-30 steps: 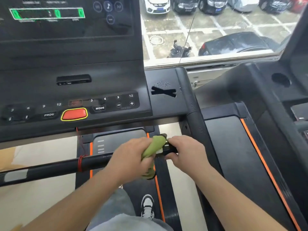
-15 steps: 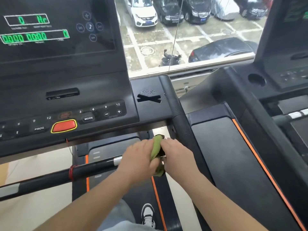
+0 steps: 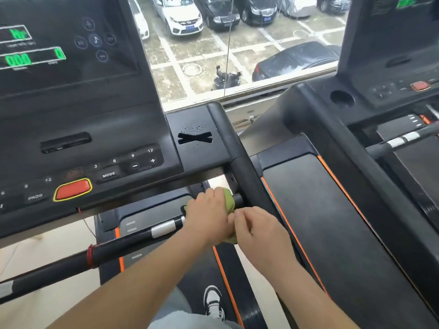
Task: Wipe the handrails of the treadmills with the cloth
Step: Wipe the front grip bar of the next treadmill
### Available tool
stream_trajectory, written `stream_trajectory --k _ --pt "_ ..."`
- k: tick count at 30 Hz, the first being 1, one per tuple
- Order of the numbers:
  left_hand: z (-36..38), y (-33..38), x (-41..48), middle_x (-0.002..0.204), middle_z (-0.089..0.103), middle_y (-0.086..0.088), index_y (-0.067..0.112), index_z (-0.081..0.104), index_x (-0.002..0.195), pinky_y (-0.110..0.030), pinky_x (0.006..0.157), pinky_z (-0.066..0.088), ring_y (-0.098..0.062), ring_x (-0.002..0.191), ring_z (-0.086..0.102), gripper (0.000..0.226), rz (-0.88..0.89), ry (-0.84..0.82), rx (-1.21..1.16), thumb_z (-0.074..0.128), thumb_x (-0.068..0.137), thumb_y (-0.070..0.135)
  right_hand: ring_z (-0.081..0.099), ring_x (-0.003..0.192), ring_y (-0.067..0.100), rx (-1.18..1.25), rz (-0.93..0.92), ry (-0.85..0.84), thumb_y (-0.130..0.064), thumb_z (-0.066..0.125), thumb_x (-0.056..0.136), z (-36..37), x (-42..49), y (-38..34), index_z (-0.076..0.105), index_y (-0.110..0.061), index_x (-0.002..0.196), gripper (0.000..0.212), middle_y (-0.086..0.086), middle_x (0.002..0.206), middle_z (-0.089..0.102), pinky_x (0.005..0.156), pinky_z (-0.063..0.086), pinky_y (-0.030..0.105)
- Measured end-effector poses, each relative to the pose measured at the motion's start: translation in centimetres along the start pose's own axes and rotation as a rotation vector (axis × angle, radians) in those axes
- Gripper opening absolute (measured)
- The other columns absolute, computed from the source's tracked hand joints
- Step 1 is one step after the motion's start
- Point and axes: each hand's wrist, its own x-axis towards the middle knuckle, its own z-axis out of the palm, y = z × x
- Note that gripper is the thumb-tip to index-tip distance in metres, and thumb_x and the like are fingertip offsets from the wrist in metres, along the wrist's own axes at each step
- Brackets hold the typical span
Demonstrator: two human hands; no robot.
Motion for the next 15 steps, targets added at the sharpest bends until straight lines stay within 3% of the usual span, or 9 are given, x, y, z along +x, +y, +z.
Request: stream_trajectory --k 2,4,5,8,10,15 --pt "0.0 -2.3 -1.6 0.121 0.054 0.002 0.027 0.037 0.139 -0.045 0.091 0.048 -0.026 0.108 0.055 0.068 0.118 -0.006 -0.052 0.046 0.079 0.06 0.056 0.083 0.014 0.0 -0.008 0.058 -0.051 0.038 0.092 -0.3 0.2 0.6 0.064 -0.028 0.088 0.035 -0.009 0.086 0.059 0.071 0.053 0.041" --pt "0.4 -5.1 -3.7 0.132 0.052 0.004 0.027 0.03 0.151 -0.042 0.097 0.048 -0.025 0.116 0.054 0.086 0.193 0.007 -0.009 0.054 0.075 0.059 0.058 0.096 0.015 -0.005 -0.013 0.152 -0.046 0.058 0.091 -1.1 0.3 1.3 0.068 -0.031 0.104 0.022 -0.012 0.099 0.061 0.076 0.054 0.039" --pt "0.8 -6.2 -4.4 0.136 0.052 0.003 0.024 0.03 0.154 -0.041 0.098 0.048 -0.025 0.117 0.054 0.089 0.2 0.041 0.049 0.059 0.076 0.058 0.056 0.104 0.016 -0.053 -0.002 0.175 -0.046 0.066 0.089 -1.6 0.6 1.7 0.067 -0.028 0.112 0.029 -0.011 0.107 0.061 0.08 0.054 0.039" --pt "1.9 -6.3 -4.1 0.129 0.057 -0.001 0.018 0.04 0.148 -0.041 0.085 0.05 -0.026 0.106 0.058 0.076 0.185 0.144 0.177 0.058 0.083 0.055 0.051 0.111 0.02 -0.205 0.216 -0.046 -0.064 0.069 0.079 -3.4 1.6 2.9 0.053 -0.023 0.113 0.056 -0.005 0.113 0.053 0.087 0.053 0.041" --pt "1.4 -3.5 -2.6 0.121 0.056 0.001 0.021 0.042 0.14 -0.04 0.08 0.045 -0.026 0.103 0.057 0.061 0.122 0.109 0.152 0.053 0.089 0.052 0.057 0.108 0.022 -0.218 0.357 -0.216 -0.069 0.07 0.075 -4.0 2.4 3.0 0.049 -0.021 0.113 0.065 -0.002 0.112 0.053 0.086 0.056 0.043" --pt "0.3 0.3 -0.1 0.118 0.054 0.001 0.022 0.039 0.134 -0.042 0.083 0.046 -0.025 0.101 0.054 0.046 0.025 0.036 0.049 0.045 0.095 0.046 0.065 0.1 0.025 -0.329 0.371 -0.2 -0.063 0.071 0.077 -3.3 3.7 2.0 0.05 -0.019 0.105 0.056 0.0 0.105 0.061 0.08 0.056 0.038"
